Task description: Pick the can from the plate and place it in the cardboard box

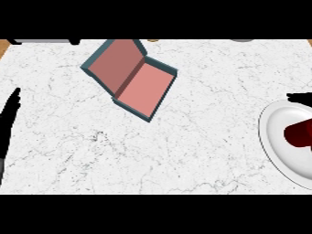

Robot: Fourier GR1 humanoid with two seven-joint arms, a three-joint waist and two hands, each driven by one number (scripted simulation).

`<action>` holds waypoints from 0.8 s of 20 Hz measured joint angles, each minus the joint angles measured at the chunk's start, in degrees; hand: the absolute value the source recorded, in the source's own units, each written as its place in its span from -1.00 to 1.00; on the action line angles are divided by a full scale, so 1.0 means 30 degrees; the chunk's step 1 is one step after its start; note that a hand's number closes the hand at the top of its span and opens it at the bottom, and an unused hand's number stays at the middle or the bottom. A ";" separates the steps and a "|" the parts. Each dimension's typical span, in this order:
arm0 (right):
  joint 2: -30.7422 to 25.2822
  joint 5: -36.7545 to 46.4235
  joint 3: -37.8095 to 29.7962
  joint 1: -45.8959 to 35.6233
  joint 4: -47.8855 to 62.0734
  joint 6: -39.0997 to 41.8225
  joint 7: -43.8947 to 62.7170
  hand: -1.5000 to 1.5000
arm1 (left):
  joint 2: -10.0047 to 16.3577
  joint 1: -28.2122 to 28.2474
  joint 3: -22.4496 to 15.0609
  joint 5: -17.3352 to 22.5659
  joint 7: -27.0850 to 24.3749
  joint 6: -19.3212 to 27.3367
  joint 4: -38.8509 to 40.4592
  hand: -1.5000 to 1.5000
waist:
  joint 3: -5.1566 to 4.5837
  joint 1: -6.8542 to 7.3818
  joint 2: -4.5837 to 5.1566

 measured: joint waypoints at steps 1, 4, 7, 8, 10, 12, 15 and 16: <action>0.0213 -0.0039 0.0068 0.0058 -0.0278 0.0012 0.0060 -1.00 | -0.0083 0.0165 0.0024 -0.0056 -0.0152 0.0017 -0.0051 0.00 | -0.0012 -0.0006 -0.0016; 0.0134 -0.0293 0.0110 0.0586 -0.1162 -0.0035 -0.0096 -1.00 | -0.0038 0.0079 0.0217 -0.0231 0.0146 -0.0024 -0.0241 0.00 | -0.0024 -0.0095 -0.0044; -0.0283 -0.0524 0.0116 0.1095 -0.2107 0.0088 -0.0083 -1.00 | -0.0191 0.0360 0.0420 -0.0300 -0.0129 -0.0165 -0.0243 0.00 | -0.0021 -0.0129 -0.0058; -0.0359 -0.0604 0.0155 0.1386 -0.2848 0.0236 0.0225 -1.00 | -0.0237 0.0377 0.0501 -0.0334 -0.0180 -0.0215 -0.0184 0.00 | -0.0025 -0.0180 -0.0072; -0.0762 -0.0583 0.0212 0.1919 -0.3880 0.0440 0.0603 -1.00 | -0.0597 0.0346 0.0467 -0.0650 -0.0301 -0.0013 -0.0041 0.00 | -0.0021 -0.0227 -0.0075; -0.0693 -0.0231 0.0226 0.2053 -0.4097 0.0548 0.1034 -1.00 | -0.0606 0.0363 0.0649 -0.0754 -0.0243 -0.0227 -0.0103 0.00 | -0.0013 -0.0168 -0.0056; -0.0394 0.0258 0.0231 0.2248 -0.4251 0.0721 0.1742 -1.00 | -0.0900 0.0429 0.0752 -0.0999 -0.0218 -0.0280 -0.0234 0.00 | -0.0007 -0.0112 -0.0038; -0.0256 0.0429 0.0157 0.1995 -0.3896 0.0808 0.1850 -1.00 | -0.0839 0.0166 0.0916 -0.0929 -0.0205 -0.0585 0.0046 0.00 | 0.0000 -0.0084 -0.0020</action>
